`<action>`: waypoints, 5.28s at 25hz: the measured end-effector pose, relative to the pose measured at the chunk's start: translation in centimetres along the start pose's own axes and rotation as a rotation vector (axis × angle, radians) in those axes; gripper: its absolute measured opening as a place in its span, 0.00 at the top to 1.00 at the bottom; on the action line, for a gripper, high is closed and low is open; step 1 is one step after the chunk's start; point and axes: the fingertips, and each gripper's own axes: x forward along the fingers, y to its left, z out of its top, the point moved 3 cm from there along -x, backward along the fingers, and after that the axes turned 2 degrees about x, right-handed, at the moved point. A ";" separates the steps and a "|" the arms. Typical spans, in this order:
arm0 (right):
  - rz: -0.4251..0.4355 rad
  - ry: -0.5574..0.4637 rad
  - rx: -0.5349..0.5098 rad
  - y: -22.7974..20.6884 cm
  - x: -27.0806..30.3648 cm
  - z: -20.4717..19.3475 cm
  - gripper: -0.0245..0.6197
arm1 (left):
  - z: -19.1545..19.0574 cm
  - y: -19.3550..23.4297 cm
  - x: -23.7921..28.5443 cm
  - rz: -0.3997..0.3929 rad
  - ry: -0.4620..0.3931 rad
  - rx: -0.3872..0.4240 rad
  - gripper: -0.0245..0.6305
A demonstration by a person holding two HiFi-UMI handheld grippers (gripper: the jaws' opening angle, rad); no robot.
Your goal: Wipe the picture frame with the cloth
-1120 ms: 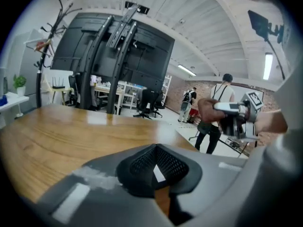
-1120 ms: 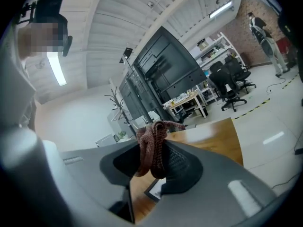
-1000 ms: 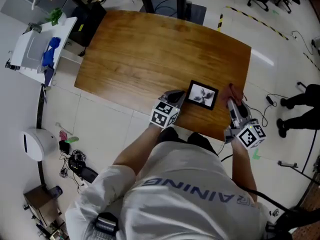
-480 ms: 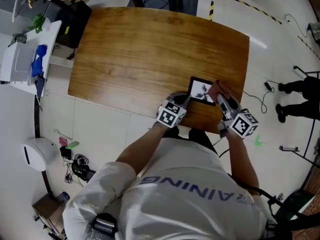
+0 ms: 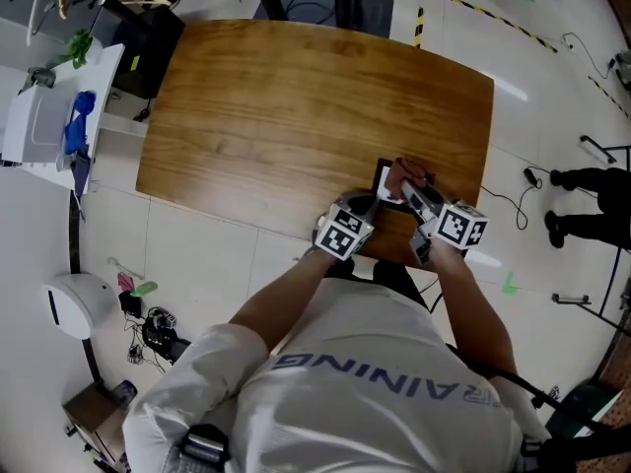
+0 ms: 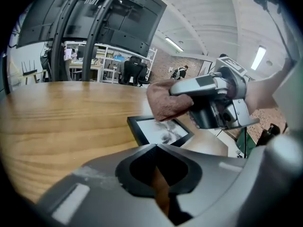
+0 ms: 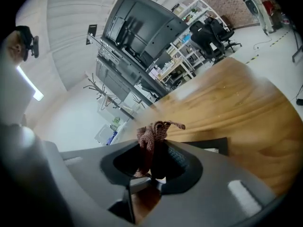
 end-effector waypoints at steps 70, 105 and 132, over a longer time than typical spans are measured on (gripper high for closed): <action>-0.194 0.140 0.136 -5.0 -1.0 -3.1 0.78 | 0.0 0.1 0.0 0.027 -0.012 -0.006 0.95; -0.252 0.065 0.133 -7.5 -6.6 -2.8 0.78 | 6.8 6.1 3.9 -0.073 0.026 -0.154 0.95; -0.159 0.176 0.143 -5.0 -4.3 -5.8 0.78 | 6.7 5.7 4.0 -0.090 0.034 -0.119 0.95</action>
